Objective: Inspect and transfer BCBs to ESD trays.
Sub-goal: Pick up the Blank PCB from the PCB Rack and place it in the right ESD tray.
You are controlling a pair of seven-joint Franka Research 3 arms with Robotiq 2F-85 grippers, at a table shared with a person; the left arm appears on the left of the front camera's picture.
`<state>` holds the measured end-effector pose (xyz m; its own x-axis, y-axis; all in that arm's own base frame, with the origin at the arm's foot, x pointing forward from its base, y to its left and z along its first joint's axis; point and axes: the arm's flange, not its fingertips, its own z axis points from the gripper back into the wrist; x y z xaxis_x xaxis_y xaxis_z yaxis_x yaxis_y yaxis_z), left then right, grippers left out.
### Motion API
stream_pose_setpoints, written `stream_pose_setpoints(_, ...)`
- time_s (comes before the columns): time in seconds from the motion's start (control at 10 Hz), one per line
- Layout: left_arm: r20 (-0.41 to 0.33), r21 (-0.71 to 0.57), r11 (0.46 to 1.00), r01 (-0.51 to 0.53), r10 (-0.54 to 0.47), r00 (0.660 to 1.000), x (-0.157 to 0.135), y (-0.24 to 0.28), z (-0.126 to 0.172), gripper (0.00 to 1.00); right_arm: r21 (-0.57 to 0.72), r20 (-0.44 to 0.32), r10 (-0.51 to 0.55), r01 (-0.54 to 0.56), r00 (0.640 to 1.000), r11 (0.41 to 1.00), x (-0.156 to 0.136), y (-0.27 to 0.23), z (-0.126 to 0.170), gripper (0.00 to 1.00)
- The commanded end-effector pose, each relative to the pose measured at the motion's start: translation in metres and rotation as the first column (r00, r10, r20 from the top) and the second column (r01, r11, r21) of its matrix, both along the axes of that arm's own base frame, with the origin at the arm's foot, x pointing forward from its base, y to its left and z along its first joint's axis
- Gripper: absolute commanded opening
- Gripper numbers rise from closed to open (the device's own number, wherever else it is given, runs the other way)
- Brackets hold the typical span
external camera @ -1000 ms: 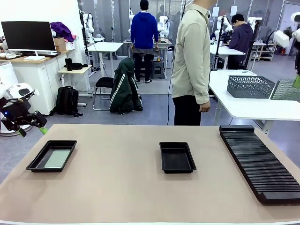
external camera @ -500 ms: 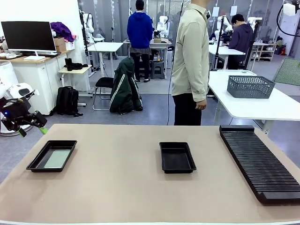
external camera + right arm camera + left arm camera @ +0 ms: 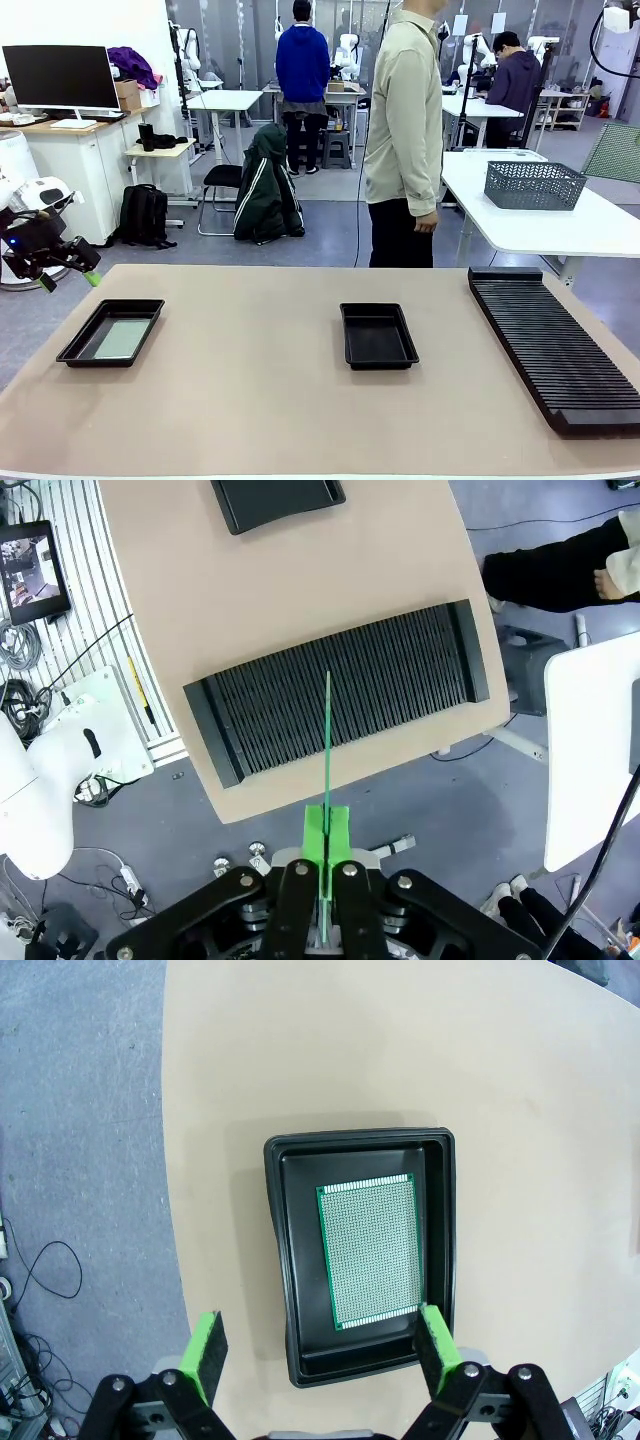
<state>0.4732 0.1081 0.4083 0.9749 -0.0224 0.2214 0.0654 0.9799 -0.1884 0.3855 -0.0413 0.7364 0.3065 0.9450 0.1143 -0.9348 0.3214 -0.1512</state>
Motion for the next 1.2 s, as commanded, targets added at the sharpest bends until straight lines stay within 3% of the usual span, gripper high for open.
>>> stream_pose_setpoints(0.0,0.006,-0.005,1.0,-0.008,0.008,1.0,-0.001,0.0,-0.001,1.0,-0.014,0.006,0.019,-0.019,1.0,1.0,-0.001,-0.001,-0.003,0.02)
stream_pose_setpoints(0.2,0.006,-0.005,1.0,-0.008,0.008,1.0,-0.001,0.0,-0.001,1.0,0.0,0.0,0.0,0.0,1.0,1.0,0.0,0.0,0.0,0.02)
stream_pose_setpoints(0.5,0.006,-0.005,1.0,-0.008,0.008,1.0,-0.001,0.0,-0.001,1.0,0.14,-0.002,-0.184,0.183,0.983,0.973,0.036,0.017,-0.031,0.02)
stream_pose_setpoints(0.7,0.006,-0.005,1.0,-0.008,0.008,1.0,-0.001,0.0,-0.001,1.0,0.202,-0.054,-0.306,0.31,0.951,0.929,0.047,0.051,-0.051,0.02)
stream_pose_setpoints(1.1,0.006,-0.005,1.0,-0.008,0.008,1.0,-0.001,0.0,-0.001,1.0,0.287,-0.255,-0.521,0.579,0.814,0.763,0.06,0.116,-0.105,0.02)
